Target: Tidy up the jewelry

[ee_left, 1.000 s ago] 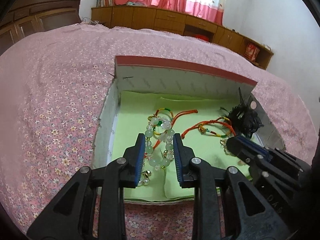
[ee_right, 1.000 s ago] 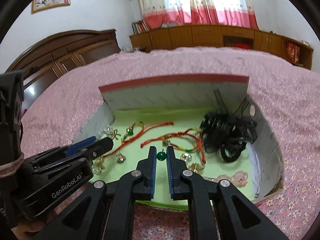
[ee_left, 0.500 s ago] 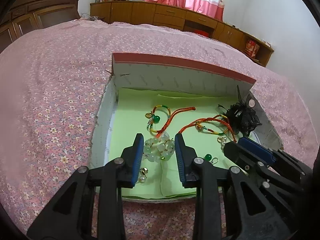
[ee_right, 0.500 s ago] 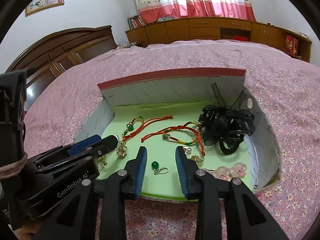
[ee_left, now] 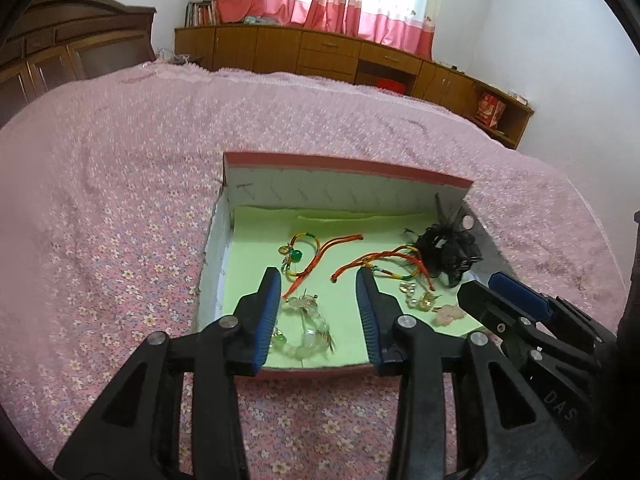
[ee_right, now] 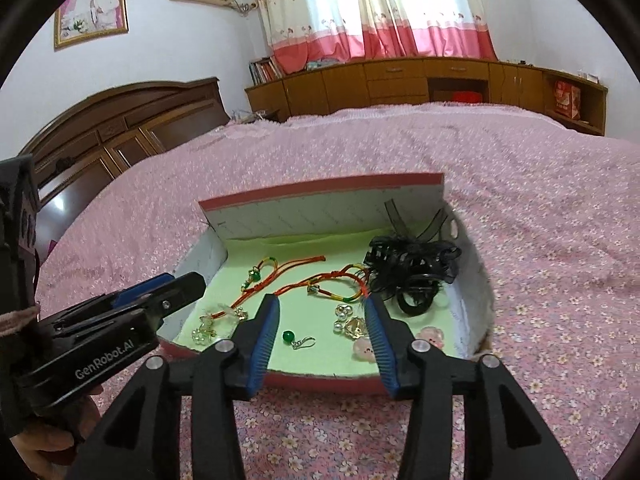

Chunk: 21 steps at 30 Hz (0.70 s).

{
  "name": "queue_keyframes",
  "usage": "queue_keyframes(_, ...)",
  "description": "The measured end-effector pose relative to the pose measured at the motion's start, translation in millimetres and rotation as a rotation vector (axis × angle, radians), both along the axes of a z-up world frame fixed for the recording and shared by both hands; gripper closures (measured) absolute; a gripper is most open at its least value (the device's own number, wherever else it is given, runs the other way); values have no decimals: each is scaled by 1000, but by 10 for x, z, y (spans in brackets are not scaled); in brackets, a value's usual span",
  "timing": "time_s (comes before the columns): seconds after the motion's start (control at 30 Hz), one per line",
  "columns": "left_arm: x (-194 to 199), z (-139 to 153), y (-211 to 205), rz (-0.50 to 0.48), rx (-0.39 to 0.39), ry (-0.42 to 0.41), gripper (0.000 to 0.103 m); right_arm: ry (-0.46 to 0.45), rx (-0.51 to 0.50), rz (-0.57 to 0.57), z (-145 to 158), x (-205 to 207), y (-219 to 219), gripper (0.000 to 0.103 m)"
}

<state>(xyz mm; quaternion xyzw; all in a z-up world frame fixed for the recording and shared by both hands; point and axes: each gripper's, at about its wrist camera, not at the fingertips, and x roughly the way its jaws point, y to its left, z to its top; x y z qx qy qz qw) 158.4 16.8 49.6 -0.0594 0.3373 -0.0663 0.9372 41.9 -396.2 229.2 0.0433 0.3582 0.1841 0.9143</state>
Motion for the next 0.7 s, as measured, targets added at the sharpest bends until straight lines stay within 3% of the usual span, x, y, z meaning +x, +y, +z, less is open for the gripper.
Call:
queue_keyframes(0.23, -207, 106, -104, -13, 18, -53, 58, -81, -2, 12, 175, -238, -53, 41)
queue_keyframes(0.7, -516, 103, -128, 13, 19, -82, 57, -180, -36, -2, 319, -725, -159, 29)
